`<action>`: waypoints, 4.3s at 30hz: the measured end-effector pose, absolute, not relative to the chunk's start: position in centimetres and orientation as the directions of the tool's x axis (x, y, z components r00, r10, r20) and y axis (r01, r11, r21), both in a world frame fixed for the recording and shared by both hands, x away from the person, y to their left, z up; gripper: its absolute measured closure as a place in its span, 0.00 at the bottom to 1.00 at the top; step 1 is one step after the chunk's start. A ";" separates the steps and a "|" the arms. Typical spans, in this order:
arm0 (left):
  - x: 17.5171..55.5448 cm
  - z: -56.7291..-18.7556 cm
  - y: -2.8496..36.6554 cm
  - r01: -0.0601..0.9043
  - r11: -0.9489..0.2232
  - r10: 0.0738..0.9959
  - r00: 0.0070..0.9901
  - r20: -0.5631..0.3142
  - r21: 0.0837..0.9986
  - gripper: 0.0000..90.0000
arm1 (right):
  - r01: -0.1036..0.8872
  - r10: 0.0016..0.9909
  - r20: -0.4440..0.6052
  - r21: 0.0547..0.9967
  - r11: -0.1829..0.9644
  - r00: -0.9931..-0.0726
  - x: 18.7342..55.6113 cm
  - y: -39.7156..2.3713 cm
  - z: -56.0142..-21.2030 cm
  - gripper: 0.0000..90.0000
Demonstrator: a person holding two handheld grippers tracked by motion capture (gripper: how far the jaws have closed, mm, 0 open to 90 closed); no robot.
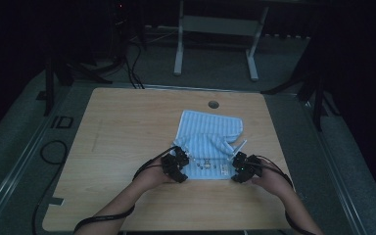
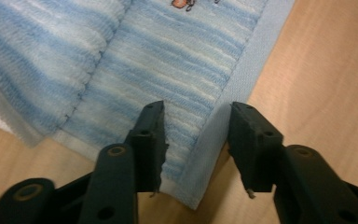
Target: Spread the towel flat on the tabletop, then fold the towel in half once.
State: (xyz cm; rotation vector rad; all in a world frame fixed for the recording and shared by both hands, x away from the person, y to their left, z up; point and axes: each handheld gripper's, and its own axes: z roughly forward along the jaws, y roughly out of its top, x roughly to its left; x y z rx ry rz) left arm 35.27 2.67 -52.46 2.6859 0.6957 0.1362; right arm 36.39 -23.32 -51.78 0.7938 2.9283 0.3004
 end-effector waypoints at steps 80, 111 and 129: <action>24.0 -52.3 0.2 0.274 -0.892 0.202 0.953 -0.224 0.361 0.76 | 0.387 0.387 0.047 0.223 0.895 -0.921 22.4 -25.8 -51.4 0.88; 35.3 -50.7 5.6 0.544 -0.748 0.566 0.822 -0.061 0.381 0.50 | 0.560 0.601 -0.017 0.344 0.754 -0.799 36.0 -27.2 -48.8 0.56; 42.6 -51.2 4.2 0.629 -0.687 0.681 0.732 0.019 0.364 0.48 | 0.665 0.718 -0.105 0.303 0.683 -0.688 45.0 -26.8 -49.9 0.54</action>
